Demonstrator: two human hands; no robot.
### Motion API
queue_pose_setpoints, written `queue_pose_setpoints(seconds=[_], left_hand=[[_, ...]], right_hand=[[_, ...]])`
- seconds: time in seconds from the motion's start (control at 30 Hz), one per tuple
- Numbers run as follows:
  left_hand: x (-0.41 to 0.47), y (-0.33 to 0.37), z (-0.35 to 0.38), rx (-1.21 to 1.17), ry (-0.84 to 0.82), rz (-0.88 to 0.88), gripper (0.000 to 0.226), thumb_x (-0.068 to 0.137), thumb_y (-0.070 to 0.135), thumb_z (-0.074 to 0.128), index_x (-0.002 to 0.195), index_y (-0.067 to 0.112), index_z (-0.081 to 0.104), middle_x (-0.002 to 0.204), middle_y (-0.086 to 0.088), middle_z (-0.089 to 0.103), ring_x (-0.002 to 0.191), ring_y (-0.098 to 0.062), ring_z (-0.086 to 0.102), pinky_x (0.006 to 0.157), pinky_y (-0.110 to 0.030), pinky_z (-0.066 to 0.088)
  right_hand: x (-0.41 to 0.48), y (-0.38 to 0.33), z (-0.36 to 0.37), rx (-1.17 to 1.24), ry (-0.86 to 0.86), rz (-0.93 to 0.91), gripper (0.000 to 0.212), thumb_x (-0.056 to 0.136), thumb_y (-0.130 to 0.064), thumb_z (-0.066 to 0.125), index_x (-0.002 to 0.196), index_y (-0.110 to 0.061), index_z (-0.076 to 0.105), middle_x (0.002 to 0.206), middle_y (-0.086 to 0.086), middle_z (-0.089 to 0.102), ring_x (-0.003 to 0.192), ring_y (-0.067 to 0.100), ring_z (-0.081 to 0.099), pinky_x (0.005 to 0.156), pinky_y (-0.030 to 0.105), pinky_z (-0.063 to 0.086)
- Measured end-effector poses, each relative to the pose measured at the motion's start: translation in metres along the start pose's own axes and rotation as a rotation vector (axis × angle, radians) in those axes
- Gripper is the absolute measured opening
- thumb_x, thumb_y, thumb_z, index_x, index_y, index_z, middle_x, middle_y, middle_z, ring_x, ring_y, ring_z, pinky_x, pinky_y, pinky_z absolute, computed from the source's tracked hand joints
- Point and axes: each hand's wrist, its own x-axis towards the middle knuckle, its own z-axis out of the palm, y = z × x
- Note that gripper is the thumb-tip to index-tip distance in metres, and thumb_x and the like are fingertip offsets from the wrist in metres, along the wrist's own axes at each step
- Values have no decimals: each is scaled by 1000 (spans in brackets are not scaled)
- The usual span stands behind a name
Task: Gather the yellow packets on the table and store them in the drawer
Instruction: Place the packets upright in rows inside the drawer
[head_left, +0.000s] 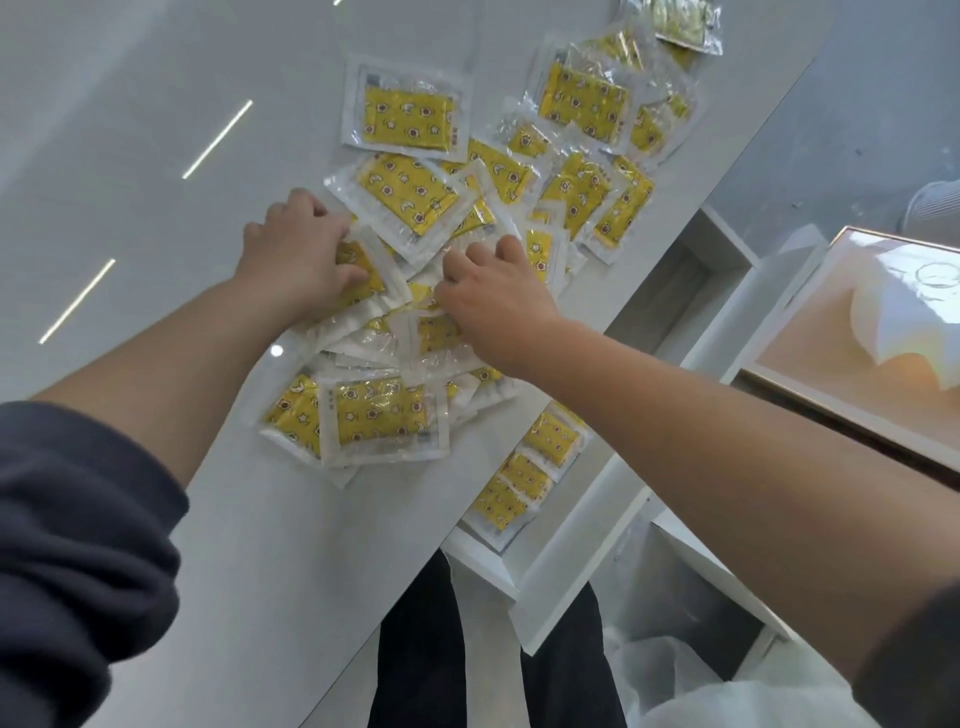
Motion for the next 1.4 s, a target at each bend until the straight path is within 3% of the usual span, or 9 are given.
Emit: queue_pose_setpoints(seconds=[0.2,0.33,0.4,0.5,0.67,0.93,1.1,1.27,1.4], left_hand=[[-29,-1,-8,-57,85,-4,31,88,34,65,83,10,47,86,-10,45,85,-31,47,76,-43,38],[-66,23,-19,-314,96,-34,26,89,30,65,77,14,47,79,-4,46,77,-24,45,66,-32,32],[-87,46,-22,-429,109,-65,37,90,29,64,66,25,36,69,4,41,64,-14,40,55,-29,27],[-112,84,-17,-523,126,-100,40,90,31,64,65,28,32,67,8,40,60,-4,36,52,-23,26],[-145,149,26,-570,-13,-146,35,90,35,63,70,21,38,67,2,42,60,-14,39,51,-29,26],[-131,225,173,-902,-300,-561,17,89,31,64,95,16,60,93,-3,65,84,-22,62,68,-33,50],[-106,217,237,-1282,-247,-917,38,89,30,66,122,14,59,111,-11,67,97,-31,66,89,-47,54],[-82,197,273,-1423,-263,-1032,59,81,47,70,132,27,48,115,-6,65,91,-30,68,73,-50,58],[-75,193,284,-1440,-222,-1048,78,68,59,74,134,29,47,119,-4,65,99,-29,67,88,-51,54]], right_hand=[[-24,1,11,147,64,38,16,87,-16,59,103,-16,55,95,1,56,94,25,49,84,36,30],[-61,10,15,579,54,202,20,91,-28,59,91,-19,41,73,-10,41,77,20,50,71,31,31],[-83,18,18,903,-11,344,24,92,-30,62,100,-16,45,76,-8,51,69,15,53,63,33,43],[-118,43,31,1107,-59,456,33,90,-33,65,115,-19,50,96,-2,65,83,17,64,73,40,57],[-175,103,61,1153,-187,556,30,89,-26,67,114,-25,51,100,-12,62,90,10,63,66,18,51],[-171,155,131,1072,-330,598,16,88,-23,68,101,-14,66,97,0,69,86,17,66,74,30,55],[-128,151,176,1068,-268,637,13,90,-23,65,97,-12,63,89,-2,65,76,11,62,59,24,49],[-99,154,224,960,-320,667,17,91,-19,63,76,-19,53,76,-5,54,66,8,50,49,19,37],[-90,150,245,820,-380,594,16,91,-20,58,80,-17,48,69,-6,47,72,19,50,56,26,39]])
